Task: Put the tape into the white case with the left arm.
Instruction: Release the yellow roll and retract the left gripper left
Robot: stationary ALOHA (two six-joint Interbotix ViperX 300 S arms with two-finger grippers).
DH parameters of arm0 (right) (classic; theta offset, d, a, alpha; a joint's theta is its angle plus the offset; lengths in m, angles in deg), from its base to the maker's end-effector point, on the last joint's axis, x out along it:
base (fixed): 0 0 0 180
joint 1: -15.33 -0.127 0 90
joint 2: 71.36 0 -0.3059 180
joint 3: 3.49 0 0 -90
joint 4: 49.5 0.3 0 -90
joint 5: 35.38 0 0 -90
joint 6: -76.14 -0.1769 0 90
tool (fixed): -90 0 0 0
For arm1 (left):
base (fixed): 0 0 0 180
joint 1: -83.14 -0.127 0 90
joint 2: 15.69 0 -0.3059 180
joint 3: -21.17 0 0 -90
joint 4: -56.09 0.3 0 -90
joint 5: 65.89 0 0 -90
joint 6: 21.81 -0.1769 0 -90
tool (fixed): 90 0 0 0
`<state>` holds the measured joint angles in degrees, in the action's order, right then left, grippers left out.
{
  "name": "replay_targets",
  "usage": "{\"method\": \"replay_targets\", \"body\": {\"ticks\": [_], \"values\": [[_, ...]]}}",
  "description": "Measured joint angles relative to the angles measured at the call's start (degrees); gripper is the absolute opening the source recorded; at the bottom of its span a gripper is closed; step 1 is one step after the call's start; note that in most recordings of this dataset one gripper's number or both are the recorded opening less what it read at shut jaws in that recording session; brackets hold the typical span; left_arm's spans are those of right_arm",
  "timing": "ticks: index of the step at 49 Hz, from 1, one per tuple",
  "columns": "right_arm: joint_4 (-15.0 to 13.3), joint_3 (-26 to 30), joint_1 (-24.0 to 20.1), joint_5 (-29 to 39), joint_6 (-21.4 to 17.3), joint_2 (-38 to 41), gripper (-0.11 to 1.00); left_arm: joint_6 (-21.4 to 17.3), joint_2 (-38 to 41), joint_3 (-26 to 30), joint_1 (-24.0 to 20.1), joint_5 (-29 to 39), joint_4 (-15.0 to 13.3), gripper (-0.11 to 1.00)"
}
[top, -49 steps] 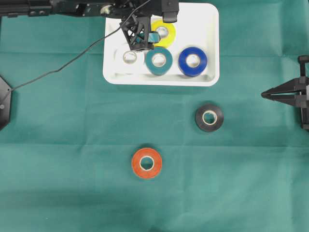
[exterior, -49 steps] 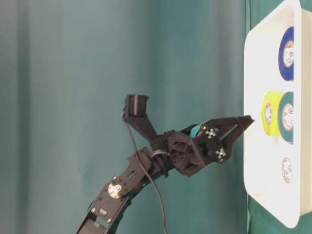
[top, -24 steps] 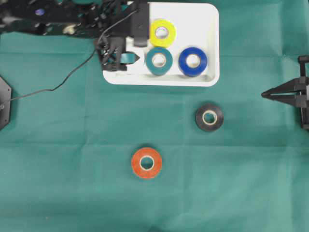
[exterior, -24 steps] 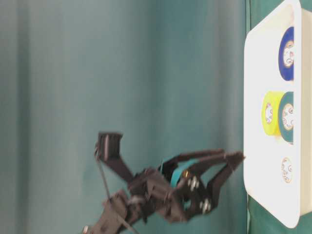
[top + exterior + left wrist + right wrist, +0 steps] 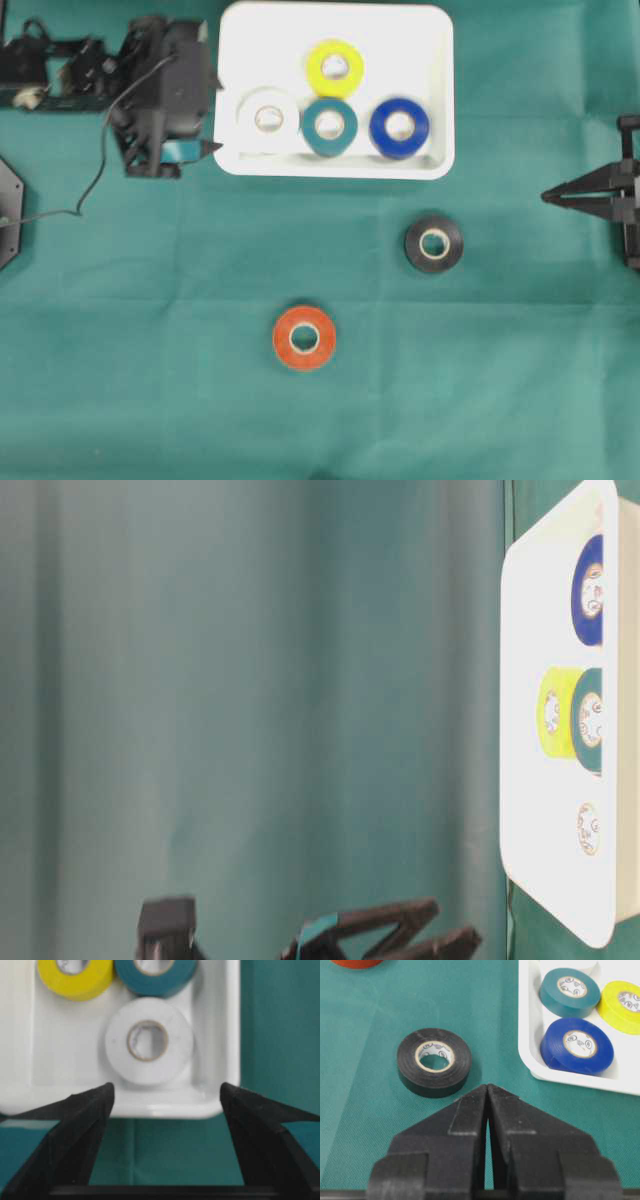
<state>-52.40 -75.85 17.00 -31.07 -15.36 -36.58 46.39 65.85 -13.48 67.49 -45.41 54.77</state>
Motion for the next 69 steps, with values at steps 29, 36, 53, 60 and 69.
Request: {"method": "replay_targets", "body": {"ticks": [29, 36, 53, 60, 69], "values": [[0.0, 0.0, 0.0, 0.1, 0.0, 0.0, -0.09, 4.6, -18.5, -14.3, 1.7, -0.3, -0.2, 0.85], [0.0, 0.0, 0.0, 0.0, 0.0, 0.0, -0.09, 5.0, -21.8, -16.6, 2.8, -0.3, -0.2, 0.86], [0.0, 0.1, 0.0, 0.0, 0.0, 0.0, -0.09, 8.4, -25.6, -18.4, 7.5, -0.3, -0.2, 0.85], [0.0, 0.0, 0.0, 0.0, 0.0, 0.1, -0.09, 11.1, -26.5, -19.0, 11.4, -0.2, -0.2, 0.85], [0.0, 0.0, 0.0, 0.0, 0.0, 0.0, -0.09, 12.1, -28.7, -19.8, 17.4, -0.1, -0.3, 0.85]]}}
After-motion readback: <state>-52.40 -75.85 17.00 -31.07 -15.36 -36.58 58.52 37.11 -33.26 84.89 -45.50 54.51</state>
